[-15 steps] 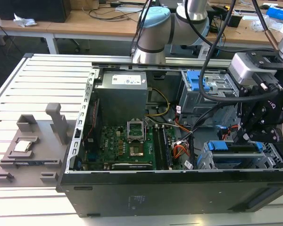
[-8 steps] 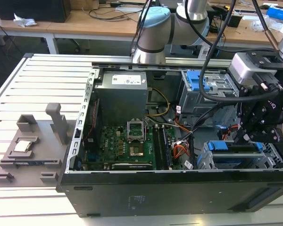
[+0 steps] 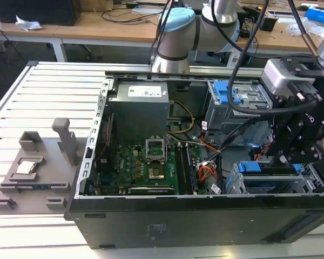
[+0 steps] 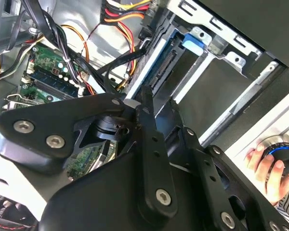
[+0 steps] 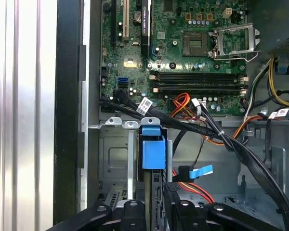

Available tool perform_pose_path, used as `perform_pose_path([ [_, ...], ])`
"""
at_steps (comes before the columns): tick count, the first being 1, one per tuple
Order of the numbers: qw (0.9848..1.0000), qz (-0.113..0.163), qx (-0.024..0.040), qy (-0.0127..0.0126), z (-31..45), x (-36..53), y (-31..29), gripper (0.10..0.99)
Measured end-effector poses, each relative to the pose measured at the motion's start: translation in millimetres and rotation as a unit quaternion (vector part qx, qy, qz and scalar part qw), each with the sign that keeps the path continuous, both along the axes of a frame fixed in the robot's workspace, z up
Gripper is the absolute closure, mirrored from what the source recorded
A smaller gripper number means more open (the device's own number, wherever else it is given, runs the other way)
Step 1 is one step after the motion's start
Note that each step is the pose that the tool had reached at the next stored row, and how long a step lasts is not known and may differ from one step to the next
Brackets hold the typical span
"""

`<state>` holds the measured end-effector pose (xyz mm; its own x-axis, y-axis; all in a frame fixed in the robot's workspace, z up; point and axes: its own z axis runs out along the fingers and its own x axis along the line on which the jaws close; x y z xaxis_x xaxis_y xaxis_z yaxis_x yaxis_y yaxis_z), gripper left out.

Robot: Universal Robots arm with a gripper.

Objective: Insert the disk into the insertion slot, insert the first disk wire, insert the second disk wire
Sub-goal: 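Insert the first disk wire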

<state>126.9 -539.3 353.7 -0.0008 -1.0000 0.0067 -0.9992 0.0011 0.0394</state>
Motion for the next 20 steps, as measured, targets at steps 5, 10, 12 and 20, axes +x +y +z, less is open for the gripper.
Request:
perform_pose_path([
  [5, 1.0, 0.001, -0.0001, 0.0, 0.1, 0.6, 6.2, 0.784],
  [10, 1.0, 0.006, 0.0, 0.0, 0.0, 7.8, 13.0, 0.784],
  [12, 1.0, 0.007, -0.0001, 0.0, 0.1, 9.3, 15.4, 0.784],
  [20, 0.9999, 0.013, -0.0006, 0.0, 0.1, 12.0, 31.7, 0.784],
])
